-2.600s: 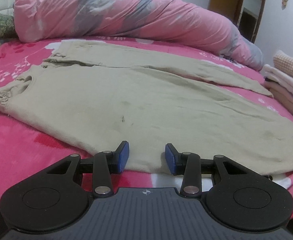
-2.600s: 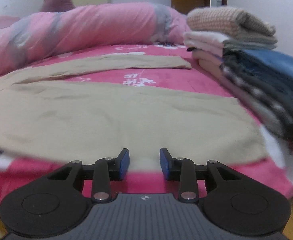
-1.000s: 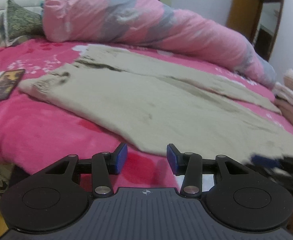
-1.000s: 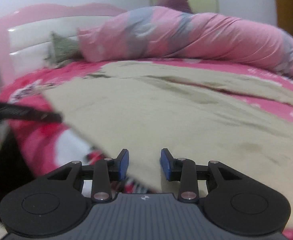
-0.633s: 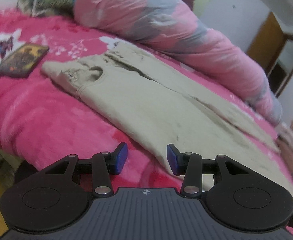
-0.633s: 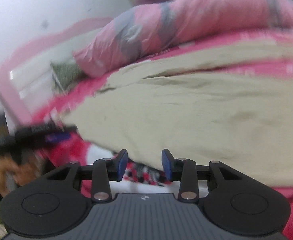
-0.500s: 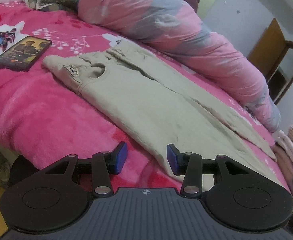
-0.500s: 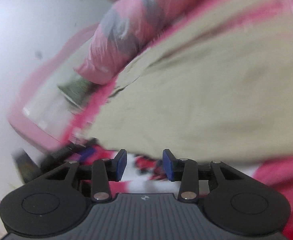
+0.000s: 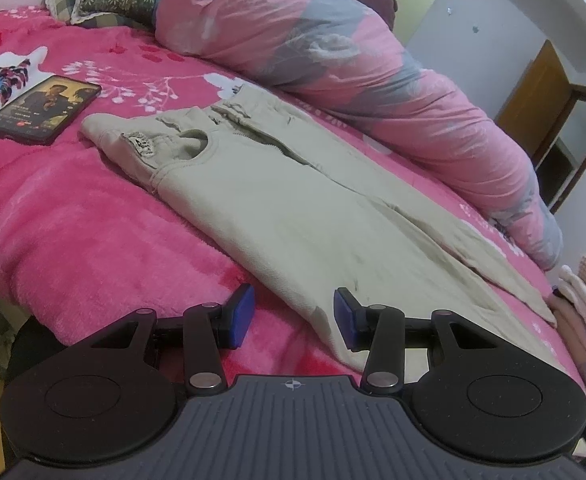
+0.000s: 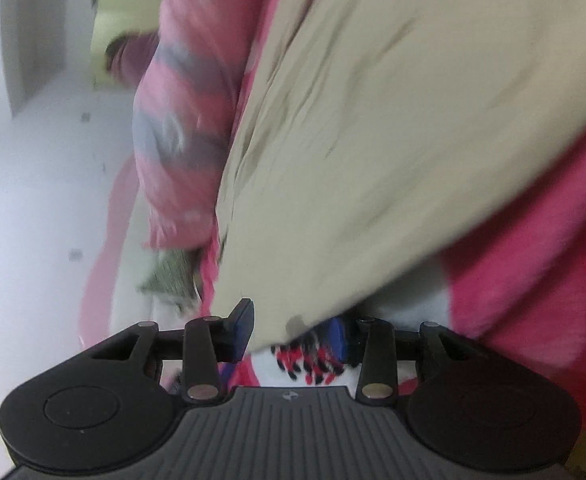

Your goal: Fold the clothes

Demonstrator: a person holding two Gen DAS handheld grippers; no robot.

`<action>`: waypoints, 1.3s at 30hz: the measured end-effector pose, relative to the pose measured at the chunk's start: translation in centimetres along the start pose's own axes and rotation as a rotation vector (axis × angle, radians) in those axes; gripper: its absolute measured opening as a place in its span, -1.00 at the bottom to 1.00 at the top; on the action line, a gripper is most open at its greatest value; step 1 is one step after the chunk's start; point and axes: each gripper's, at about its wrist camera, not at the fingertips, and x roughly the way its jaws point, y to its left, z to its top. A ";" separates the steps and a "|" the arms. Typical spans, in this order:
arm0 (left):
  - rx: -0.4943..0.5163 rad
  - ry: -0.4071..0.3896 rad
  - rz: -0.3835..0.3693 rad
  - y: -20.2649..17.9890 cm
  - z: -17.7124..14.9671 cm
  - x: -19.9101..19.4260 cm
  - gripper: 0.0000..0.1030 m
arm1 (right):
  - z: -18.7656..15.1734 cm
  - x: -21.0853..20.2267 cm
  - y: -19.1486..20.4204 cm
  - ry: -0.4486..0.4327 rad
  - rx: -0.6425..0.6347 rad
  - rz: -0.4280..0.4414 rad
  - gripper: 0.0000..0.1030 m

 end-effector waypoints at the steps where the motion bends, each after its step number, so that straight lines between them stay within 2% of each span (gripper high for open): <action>1: 0.002 0.000 -0.001 0.0 0.0 0.0 -0.15 | 0.2 -0.5 -0.5 -0.016 0.038 0.013 -0.21; 5: 0.000 0.001 -0.002 0.1 0.1 0.0 -0.15 | 1.0 -2.2 -2.3 -0.083 0.150 0.045 -0.21; 15: 0.003 0.000 0.000 -0.1 0.0 -0.1 -0.15 | 1.9 -6.2 -4.1 -0.246 0.266 0.049 -0.19; 22: -0.019 0.008 -0.001 0.0 0.2 -0.2 -0.15 | 2.3 -6.4 -4.1 -0.300 0.278 0.052 -0.17; 29: -0.097 0.021 -0.041 0.4 1.4 0.3 -0.15 | 2.7 -6.6 -4.0 -0.353 0.289 0.054 -0.19; 39: -0.172 -0.001 -0.048 1.1 2.5 1.2 -0.16 | 2.5 -7.8 -5.0 -0.349 0.286 0.052 -0.19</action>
